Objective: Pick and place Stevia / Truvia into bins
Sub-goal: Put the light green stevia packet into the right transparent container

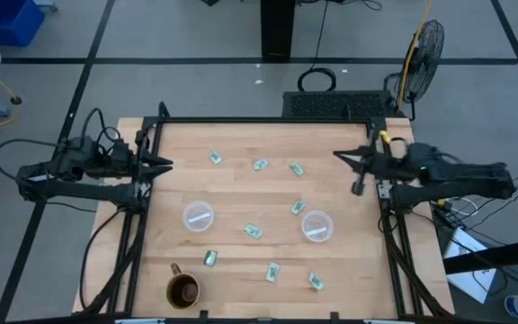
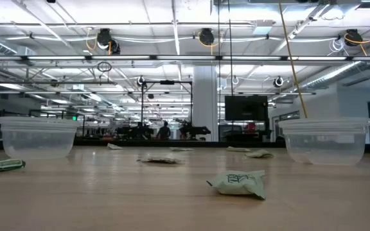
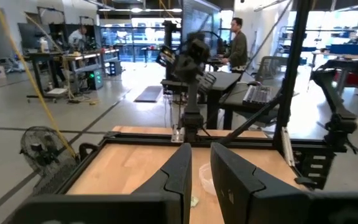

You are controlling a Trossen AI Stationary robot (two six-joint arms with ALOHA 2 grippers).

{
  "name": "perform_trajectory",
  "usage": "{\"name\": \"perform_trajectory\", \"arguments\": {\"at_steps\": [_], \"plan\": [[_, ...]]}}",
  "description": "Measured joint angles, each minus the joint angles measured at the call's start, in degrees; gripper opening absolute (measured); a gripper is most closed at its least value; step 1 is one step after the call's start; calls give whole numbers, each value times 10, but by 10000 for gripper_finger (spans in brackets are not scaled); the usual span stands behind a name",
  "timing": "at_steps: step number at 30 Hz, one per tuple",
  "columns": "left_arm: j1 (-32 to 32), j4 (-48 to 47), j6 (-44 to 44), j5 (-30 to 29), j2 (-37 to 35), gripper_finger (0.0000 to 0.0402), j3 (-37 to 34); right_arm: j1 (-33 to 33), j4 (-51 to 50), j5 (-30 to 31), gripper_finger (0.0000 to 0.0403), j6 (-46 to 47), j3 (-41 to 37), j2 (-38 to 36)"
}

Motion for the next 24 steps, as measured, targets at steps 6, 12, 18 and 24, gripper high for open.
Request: {"name": "perform_trajectory", "arguments": {"at_steps": [6,12,18,24], "plan": [[1,-4,-4,-106,14,67,0,-16,102,-1,18,15,-17,107],[1,-33,-20,-262,57,67,0,-100,126,46,74,13,19,209],[40,-33,-50,-286,132,67,31,-186,123,53,132,84,39,276],[107,-33,-40,-285,196,67,68,-227,54,-40,149,225,39,351]]}}
